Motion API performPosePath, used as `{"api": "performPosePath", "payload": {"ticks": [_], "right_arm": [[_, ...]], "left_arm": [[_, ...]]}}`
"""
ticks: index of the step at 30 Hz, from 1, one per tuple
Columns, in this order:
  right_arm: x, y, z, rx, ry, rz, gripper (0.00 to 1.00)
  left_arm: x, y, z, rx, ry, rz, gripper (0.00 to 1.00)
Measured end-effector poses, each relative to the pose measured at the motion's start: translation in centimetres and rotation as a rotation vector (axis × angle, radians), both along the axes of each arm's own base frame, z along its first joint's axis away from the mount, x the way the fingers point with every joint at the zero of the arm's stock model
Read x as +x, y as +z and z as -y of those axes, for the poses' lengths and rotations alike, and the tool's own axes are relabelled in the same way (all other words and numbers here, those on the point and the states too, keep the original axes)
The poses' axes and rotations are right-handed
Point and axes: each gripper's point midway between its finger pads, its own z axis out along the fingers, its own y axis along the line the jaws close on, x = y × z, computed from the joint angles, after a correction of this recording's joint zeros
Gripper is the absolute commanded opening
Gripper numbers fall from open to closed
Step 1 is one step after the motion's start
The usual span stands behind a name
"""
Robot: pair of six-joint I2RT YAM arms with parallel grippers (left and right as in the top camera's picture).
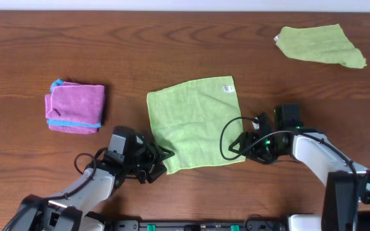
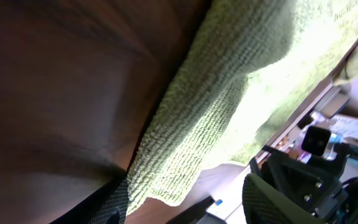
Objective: Fold the cloth
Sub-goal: 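Grasp the bottom corners of the green cloth with both grippers, then lift the bottom edge with both grippers and fold it up over the top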
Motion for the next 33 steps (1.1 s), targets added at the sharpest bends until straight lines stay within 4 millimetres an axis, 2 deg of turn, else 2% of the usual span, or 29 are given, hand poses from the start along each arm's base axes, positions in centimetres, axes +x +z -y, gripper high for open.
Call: {"api": "performPosePath", "payload": {"ticks": [12, 19, 24, 26, 29, 33], "right_arm": [[0.0, 0.0, 0.0, 0.0, 0.0, -0.001, 0.64], [0.0, 0.0, 0.0, 0.0, 0.0, 0.0, 0.64], [0.0, 0.0, 0.0, 0.001, 0.001, -0.002, 0.64], [-0.1, 0.0, 0.0, 0.002, 0.001, -0.006, 0.63], [-0.3, 0.0, 0.0, 0.003, 0.0, -0.014, 0.63], [-0.4, 0.0, -0.1, 0.006, 0.0, -0.021, 0.63]], "left_arm": [[-0.5, -0.1, 0.1, 0.008, -0.073, 0.045, 0.56], [-0.7, -0.1, 0.2, 0.016, -0.104, 0.058, 0.64], [-1.2, 0.0, 1.2, 0.038, -0.152, 0.083, 0.63], [-1.3, -0.1, 1.4, 0.05, -0.161, 0.09, 0.59], [-1.5, -0.4, 1.3, 0.065, -0.154, 0.081, 0.43], [-1.9, -1.1, 0.9, 0.099, -0.142, 0.063, 0.13]]}}
